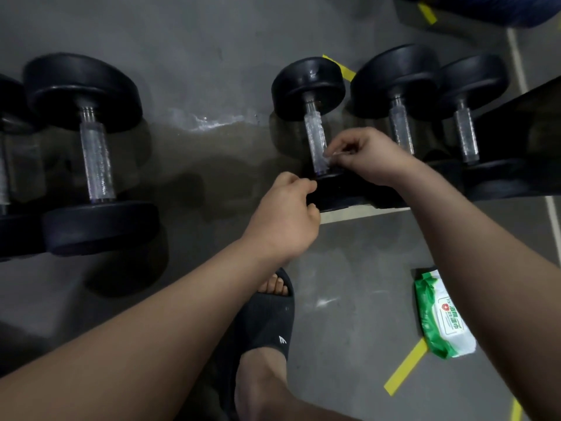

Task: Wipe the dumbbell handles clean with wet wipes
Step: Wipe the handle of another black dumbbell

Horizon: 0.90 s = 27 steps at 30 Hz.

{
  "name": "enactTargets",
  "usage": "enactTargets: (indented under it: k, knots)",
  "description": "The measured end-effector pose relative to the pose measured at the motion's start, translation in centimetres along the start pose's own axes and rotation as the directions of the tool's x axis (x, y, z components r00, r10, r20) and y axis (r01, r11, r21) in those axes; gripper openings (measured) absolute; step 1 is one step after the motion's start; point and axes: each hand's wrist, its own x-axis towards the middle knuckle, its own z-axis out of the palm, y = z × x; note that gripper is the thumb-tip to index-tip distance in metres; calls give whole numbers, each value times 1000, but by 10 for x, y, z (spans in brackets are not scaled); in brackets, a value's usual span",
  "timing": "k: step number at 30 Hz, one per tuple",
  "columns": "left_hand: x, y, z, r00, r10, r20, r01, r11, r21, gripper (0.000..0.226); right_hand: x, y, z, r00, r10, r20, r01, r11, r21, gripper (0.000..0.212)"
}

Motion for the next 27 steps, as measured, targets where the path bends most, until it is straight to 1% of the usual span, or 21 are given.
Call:
enactTargets:
  k: [3, 7, 10, 13, 15, 17, 19, 21, 23, 25, 27]
  knots:
    - [1, 1, 1, 999, 26, -20, -26, 999, 25, 39, -4, 4, 2, 999, 23, -32, -23, 1000, 10, 11]
    - [8, 0, 0, 999, 18, -30, -17, 999, 42, 30, 8, 7, 4, 995, 53, -82, -47, 996, 79, 16]
    - [17, 0, -7, 1000, 24, -14, -24, 999, 43, 24, 28, 5, 7, 979, 54, -194, -31, 992, 119, 19]
    - [23, 0, -11, 1000, 23, -10, -22, 999, 30, 22, 45, 1, 10, 956, 42, -289, 2, 989, 150, 17]
    - [26, -1, -11, 1000, 23, -10, -23, 1000, 8, 21, 45, 0, 11, 954, 39, -297, 15, 984, 177, 14]
    - [27, -3, -9, 999, 33, -15, -33, 999, -12, 19, 38, 3, 9, 971, 36, -237, 14, 978, 207, 11]
    - [29, -7, -7, 999, 33, -35, -35, 998, -51, 17, 29, 6, 5, 985, 8, -174, 19, 988, 155, 13]
    - [32, -11, -3, 997, 33, -65, -38, 995, -92, 16, 32, 6, 3, 985, -18, -173, 39, 993, 114, 15]
    - [35, -12, 1, 995, 50, -81, -59, 992, -113, 15, 44, 5, 4, 969, -30, -244, 59, 992, 110, 12]
    - [37, -9, 5, 995, 63, -75, -72, 990, -119, 16, 56, 2, 6, 942, -29, -334, 55, 996, 68, 11]
    - [37, -6, 6, 994, 95, -58, -101, 990, -101, 19, 58, 3, 7, 927, -54, -372, 66, 998, 19, 12]
